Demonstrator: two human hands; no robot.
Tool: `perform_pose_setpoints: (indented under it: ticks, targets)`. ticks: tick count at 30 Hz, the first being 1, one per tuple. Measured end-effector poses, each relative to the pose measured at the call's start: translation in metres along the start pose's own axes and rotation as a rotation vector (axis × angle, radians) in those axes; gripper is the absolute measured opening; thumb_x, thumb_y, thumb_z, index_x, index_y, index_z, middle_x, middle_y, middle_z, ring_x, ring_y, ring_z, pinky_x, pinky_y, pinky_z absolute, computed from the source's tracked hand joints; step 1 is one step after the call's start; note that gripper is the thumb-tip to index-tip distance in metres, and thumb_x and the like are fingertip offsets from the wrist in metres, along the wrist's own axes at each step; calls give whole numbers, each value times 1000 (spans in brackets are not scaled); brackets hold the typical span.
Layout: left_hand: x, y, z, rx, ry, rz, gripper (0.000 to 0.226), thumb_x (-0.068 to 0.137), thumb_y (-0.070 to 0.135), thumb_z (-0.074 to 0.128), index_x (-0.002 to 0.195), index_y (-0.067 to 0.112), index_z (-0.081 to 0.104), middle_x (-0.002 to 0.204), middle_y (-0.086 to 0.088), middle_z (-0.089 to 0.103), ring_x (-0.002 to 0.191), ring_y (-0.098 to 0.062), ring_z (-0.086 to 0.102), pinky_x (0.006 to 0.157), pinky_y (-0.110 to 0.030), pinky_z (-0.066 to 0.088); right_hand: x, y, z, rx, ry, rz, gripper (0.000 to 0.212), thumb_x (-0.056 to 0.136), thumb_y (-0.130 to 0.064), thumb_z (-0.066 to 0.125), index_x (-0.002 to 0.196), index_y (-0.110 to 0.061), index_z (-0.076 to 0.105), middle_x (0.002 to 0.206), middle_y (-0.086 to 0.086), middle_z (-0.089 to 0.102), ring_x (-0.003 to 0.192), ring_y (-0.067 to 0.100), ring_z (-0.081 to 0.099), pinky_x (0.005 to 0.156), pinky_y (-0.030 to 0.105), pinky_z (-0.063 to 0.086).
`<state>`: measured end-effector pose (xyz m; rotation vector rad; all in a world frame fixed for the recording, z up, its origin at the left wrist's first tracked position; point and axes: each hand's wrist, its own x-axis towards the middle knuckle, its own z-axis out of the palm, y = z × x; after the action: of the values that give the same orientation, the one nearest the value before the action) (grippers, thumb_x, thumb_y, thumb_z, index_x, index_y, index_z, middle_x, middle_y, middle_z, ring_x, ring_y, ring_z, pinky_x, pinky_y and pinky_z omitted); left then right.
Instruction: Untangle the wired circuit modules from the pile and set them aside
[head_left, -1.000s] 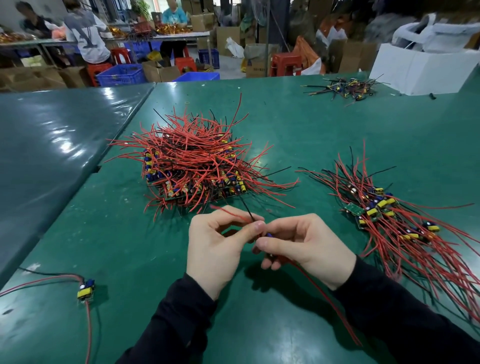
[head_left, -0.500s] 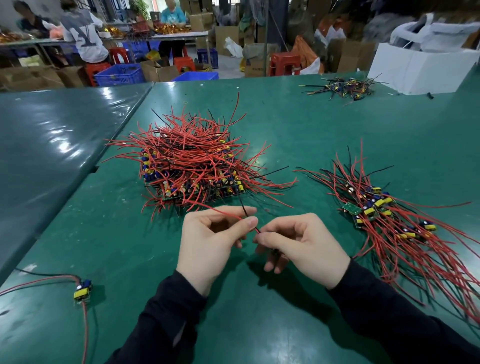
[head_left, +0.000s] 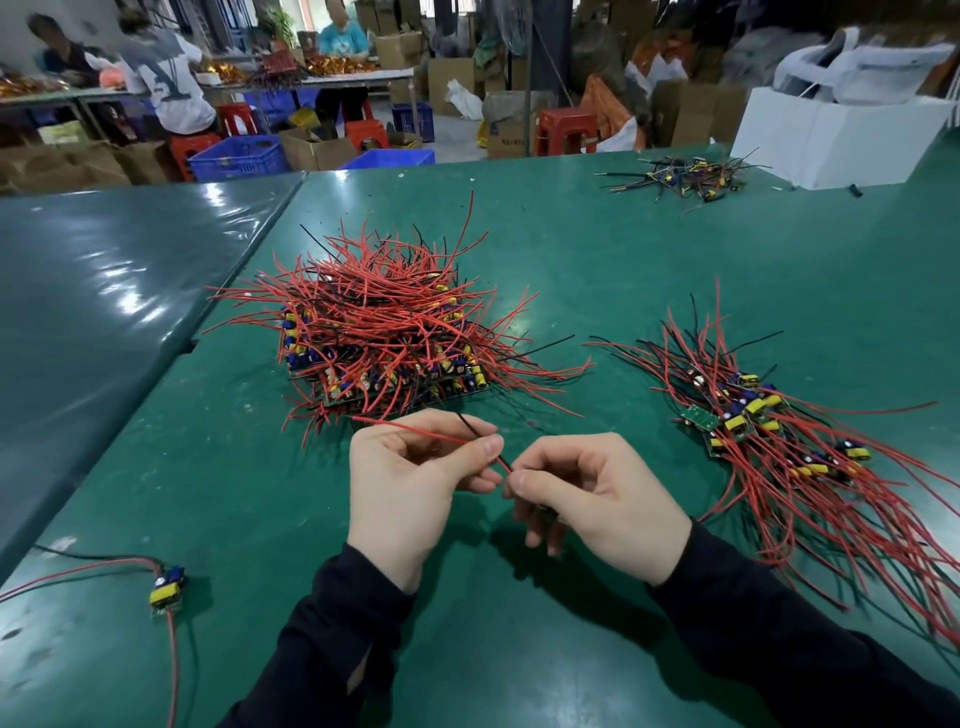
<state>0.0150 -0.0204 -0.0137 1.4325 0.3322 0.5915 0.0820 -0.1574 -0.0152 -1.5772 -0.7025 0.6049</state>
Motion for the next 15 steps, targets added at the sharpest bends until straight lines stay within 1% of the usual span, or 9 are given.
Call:
perform_pose_setpoints:
  ticks: [2, 5, 7, 9, 11, 13, 15]
  targets:
    - [1, 2, -2, -20, -27, -46, 16, 68, -12, 72, 63, 4, 70, 55, -15, 66, 46, -18, 64, 46, -18, 49, 0, 0, 0, 5, -7, 14, 23, 89, 2, 54, 69, -8, 62, 55, 1, 60, 43, 17, 58, 37, 21, 43]
    - [3, 5, -6, -46, -60, -54, 13, 65, -9, 73, 63, 2, 69, 56, -14, 67, 48, -19, 66, 48, -18, 51, 2, -2, -3, 38, -19, 49, 26, 90, 2, 53, 68, -8, 61, 55, 3, 59, 44, 17, 59, 37, 21, 43]
    - [2, 8, -6, -36, -73, -44, 8, 61, -2, 75, 64, 2, 68, 57, -13, 67, 48, -20, 66, 48, -19, 51, 2, -1, -3, 43, -43, 45, 27, 90, 0, 53, 67, -11, 62, 55, 3, 59, 45, 17, 59, 38, 21, 44]
    - [1, 10, -6, -27, -89, -40, 10, 57, 6, 75, 66, 5, 69, 58, -12, 67, 47, -19, 65, 47, -19, 51, 1, -1, -3, 59, -72, 27, 29, 91, -3, 54, 66, -14, 63, 55, 3, 60, 46, 18, 59, 38, 21, 44]
    - [1, 13, -8, -50, -143, -58, 11, 56, 9, 75, 65, 8, 71, 58, -10, 66, 46, -17, 63, 47, -19, 50, 1, -2, -3, 104, -97, 11, 27, 90, -9, 56, 65, -16, 63, 55, 3, 60, 46, 17, 60, 38, 20, 43]
    - [1, 15, -11, -106, -224, -102, 13, 54, 12, 75, 67, 12, 74, 58, -7, 66, 48, -14, 64, 47, -17, 49, 1, -4, -4, 166, -122, 6, 22, 86, -17, 58, 64, -17, 63, 55, 4, 59, 46, 17, 59, 37, 20, 42]
    - [0, 16, -12, -165, -284, -145, 15, 53, 13, 74, 68, 15, 75, 59, -5, 66, 51, -12, 64, 49, -15, 49, 1, -4, -5, 228, -152, 4, 21, 85, -20, 63, 64, -18, 64, 55, 4, 59, 45, 16, 59, 36, 19, 41]
